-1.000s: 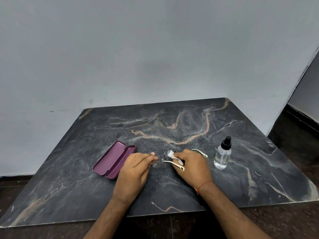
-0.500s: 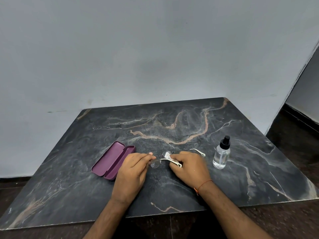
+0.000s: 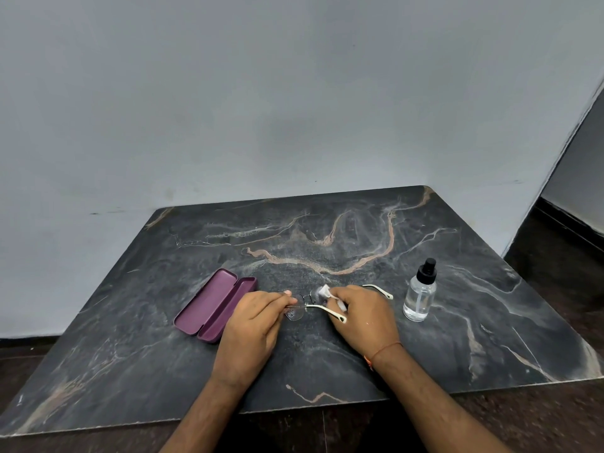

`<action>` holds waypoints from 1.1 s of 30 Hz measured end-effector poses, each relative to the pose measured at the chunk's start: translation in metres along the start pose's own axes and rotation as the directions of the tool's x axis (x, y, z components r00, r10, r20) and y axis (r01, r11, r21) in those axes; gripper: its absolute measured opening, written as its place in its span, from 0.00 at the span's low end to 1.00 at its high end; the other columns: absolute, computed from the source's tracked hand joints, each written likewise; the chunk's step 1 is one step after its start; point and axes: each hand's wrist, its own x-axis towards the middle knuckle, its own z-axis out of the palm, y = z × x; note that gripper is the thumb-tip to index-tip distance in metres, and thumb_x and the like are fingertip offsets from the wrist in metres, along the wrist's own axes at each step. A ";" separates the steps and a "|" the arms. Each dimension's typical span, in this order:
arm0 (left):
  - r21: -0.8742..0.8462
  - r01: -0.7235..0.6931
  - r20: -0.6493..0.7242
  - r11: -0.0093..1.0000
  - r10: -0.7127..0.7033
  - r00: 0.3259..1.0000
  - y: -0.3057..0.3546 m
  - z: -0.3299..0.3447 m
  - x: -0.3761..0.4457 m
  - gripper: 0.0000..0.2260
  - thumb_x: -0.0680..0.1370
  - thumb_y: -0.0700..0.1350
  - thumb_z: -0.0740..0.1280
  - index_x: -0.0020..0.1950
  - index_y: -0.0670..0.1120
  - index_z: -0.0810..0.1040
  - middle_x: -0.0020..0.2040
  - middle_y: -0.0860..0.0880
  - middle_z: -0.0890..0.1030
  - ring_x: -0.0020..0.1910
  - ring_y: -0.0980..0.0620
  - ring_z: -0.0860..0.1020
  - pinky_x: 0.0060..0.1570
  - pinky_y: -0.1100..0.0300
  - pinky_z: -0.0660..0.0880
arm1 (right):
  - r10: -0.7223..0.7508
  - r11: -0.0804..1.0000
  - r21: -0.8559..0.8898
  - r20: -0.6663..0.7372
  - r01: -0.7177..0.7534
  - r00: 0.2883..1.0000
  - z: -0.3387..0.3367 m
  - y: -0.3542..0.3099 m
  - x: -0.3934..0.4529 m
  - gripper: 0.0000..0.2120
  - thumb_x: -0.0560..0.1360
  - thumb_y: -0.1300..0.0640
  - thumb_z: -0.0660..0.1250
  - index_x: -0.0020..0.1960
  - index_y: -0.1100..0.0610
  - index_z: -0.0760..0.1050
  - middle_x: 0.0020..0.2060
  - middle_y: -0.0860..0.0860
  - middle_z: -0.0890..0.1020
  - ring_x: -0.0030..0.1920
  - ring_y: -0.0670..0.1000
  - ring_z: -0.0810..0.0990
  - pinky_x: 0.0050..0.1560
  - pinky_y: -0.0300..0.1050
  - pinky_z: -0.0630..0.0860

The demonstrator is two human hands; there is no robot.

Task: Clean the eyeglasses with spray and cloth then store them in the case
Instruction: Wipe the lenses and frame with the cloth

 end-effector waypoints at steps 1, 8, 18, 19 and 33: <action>0.002 -0.003 0.001 1.000 0.003 1.000 0.000 0.000 0.000 0.11 0.84 0.42 0.69 0.64 0.46 0.87 0.63 0.54 0.86 0.61 0.54 0.83 0.68 0.65 0.72 | -0.011 1.000 -0.017 0.005 0.011 1.000 0.000 0.000 0.000 0.11 0.80 0.44 0.64 0.52 0.44 0.85 0.35 0.46 0.79 0.40 0.50 0.80 0.41 0.49 0.76; 0.012 -0.003 -0.009 1.000 0.004 1.000 0.001 0.000 0.000 0.11 0.84 0.42 0.68 0.64 0.46 0.87 0.63 0.53 0.86 0.60 0.53 0.83 0.69 0.66 0.70 | -0.022 0.990 0.137 0.050 0.015 0.999 -0.003 -0.001 -0.002 0.13 0.77 0.42 0.66 0.58 0.37 0.86 0.34 0.42 0.78 0.40 0.43 0.77 0.40 0.43 0.72; 0.015 0.000 -0.006 1.000 0.000 1.000 0.001 0.000 0.000 0.11 0.84 0.43 0.68 0.64 0.46 0.87 0.63 0.54 0.86 0.60 0.54 0.82 0.69 0.65 0.72 | -0.047 0.977 0.213 0.085 0.028 0.995 -0.006 0.000 -0.003 0.16 0.76 0.33 0.61 0.55 0.36 0.83 0.37 0.45 0.82 0.40 0.45 0.80 0.41 0.47 0.78; 0.015 0.001 -0.007 1.000 -0.001 1.000 0.001 0.000 0.000 0.11 0.84 0.43 0.68 0.64 0.46 0.87 0.63 0.53 0.86 0.60 0.54 0.82 0.68 0.65 0.72 | -0.037 0.977 0.215 0.084 0.019 0.996 -0.006 0.001 -0.003 0.16 0.76 0.33 0.62 0.52 0.39 0.83 0.36 0.44 0.82 0.40 0.45 0.80 0.41 0.47 0.77; 0.011 0.002 -0.001 1.000 -0.002 1.000 0.002 -0.001 0.001 0.12 0.85 0.44 0.67 0.65 0.45 0.87 0.63 0.53 0.86 0.60 0.52 0.83 0.69 0.65 0.72 | 0.032 0.999 0.007 0.008 -0.032 0.999 0.005 0.005 0.001 0.20 0.78 0.40 0.65 0.38 0.54 0.79 0.32 0.48 0.79 0.37 0.51 0.80 0.38 0.51 0.74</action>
